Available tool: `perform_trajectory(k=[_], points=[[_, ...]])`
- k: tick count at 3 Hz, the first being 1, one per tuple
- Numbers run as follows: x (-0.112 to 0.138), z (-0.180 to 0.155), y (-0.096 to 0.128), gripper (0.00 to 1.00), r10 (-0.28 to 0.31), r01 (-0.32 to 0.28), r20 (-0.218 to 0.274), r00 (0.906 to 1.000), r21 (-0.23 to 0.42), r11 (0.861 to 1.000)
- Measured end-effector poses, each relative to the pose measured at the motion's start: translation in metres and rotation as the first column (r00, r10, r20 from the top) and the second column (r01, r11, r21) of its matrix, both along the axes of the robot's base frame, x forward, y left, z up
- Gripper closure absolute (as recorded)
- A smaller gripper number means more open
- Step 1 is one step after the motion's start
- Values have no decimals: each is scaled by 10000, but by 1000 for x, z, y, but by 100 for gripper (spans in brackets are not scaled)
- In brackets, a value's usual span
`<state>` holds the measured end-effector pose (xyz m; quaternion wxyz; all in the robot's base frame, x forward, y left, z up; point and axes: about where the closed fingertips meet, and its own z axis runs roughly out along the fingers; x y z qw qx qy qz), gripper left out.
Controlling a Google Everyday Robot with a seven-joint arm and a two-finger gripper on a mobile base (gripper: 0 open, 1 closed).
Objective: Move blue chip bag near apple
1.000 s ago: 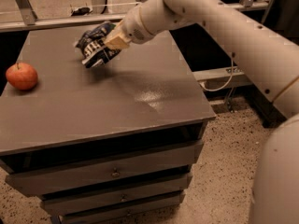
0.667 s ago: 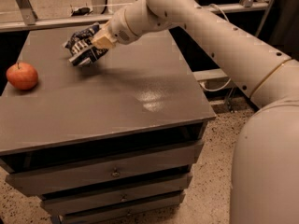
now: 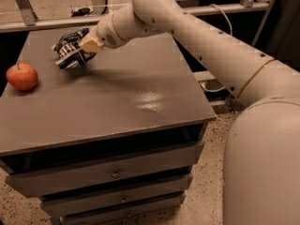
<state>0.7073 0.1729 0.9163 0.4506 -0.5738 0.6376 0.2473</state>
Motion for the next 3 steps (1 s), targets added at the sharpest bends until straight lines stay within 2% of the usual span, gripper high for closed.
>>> perform_trajectory(k=[3], points=[[-27,-17,31,100,241,-176,-895,9957,720,9972]])
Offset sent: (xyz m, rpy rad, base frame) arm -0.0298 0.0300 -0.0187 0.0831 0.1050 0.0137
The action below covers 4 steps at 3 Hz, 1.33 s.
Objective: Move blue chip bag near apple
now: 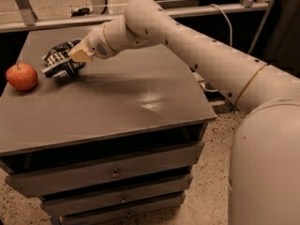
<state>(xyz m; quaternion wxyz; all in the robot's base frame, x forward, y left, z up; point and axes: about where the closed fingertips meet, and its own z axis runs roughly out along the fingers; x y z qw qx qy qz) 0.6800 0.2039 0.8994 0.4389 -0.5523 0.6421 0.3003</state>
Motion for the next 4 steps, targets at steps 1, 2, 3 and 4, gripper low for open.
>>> perform_trajectory(k=[1,2,3,4], points=[[-11,-3,9,82,146,-143,-234,9996,131,9998],[-19,-4,17,59,297,-286,-396,9988,271,9992],[-23,-6,20,36,332,-316,-493,9982,334,9989],[-25,-7,18,12,308,-289,-564,9979,345,9990]])
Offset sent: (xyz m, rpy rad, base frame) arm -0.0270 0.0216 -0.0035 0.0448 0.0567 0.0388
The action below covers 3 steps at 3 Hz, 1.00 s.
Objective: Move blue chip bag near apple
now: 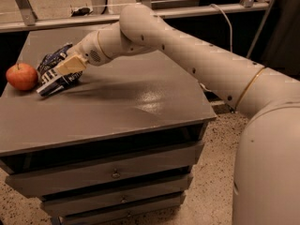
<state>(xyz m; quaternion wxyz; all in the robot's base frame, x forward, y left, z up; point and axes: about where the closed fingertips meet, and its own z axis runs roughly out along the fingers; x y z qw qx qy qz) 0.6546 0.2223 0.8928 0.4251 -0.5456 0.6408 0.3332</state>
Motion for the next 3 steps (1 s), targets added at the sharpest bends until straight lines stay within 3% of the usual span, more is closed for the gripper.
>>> perform_trajectory(k=[1,2,3], points=[[-1,3,-21,0,-119,119,-9,9999,-84,9999],[-1,12,-83,0,-509,520,299,9983,-381,9979],[1,34,-165,0,-1065,1148,903,9902,-928,9890]])
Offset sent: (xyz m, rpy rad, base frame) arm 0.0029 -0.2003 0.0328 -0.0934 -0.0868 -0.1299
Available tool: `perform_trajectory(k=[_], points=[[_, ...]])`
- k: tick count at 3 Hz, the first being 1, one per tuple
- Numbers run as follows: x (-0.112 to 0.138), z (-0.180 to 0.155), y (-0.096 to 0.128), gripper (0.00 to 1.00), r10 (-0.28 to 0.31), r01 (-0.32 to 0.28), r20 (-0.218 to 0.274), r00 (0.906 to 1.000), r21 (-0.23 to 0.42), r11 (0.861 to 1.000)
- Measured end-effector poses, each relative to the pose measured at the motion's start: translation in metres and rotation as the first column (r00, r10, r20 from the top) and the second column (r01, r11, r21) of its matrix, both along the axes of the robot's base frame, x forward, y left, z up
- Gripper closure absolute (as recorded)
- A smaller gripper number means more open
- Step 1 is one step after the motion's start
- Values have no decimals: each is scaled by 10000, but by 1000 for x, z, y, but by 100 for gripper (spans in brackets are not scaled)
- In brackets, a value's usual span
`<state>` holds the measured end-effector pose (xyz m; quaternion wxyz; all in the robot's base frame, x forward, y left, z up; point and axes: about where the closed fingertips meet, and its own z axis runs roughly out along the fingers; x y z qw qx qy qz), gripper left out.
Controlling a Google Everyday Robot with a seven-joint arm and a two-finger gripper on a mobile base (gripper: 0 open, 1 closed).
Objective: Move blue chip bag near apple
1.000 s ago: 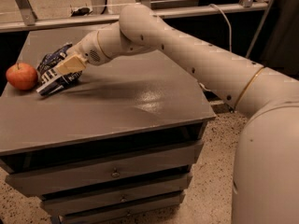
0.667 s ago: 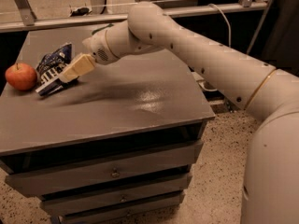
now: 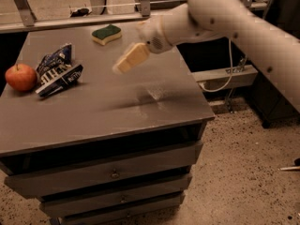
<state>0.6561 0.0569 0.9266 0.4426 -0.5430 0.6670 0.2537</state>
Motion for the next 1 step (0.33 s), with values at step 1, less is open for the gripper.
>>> perform_trajectory(k=[1], points=[[-3,-2,-7,0,28,-29,-82,10000,-90,10000]])
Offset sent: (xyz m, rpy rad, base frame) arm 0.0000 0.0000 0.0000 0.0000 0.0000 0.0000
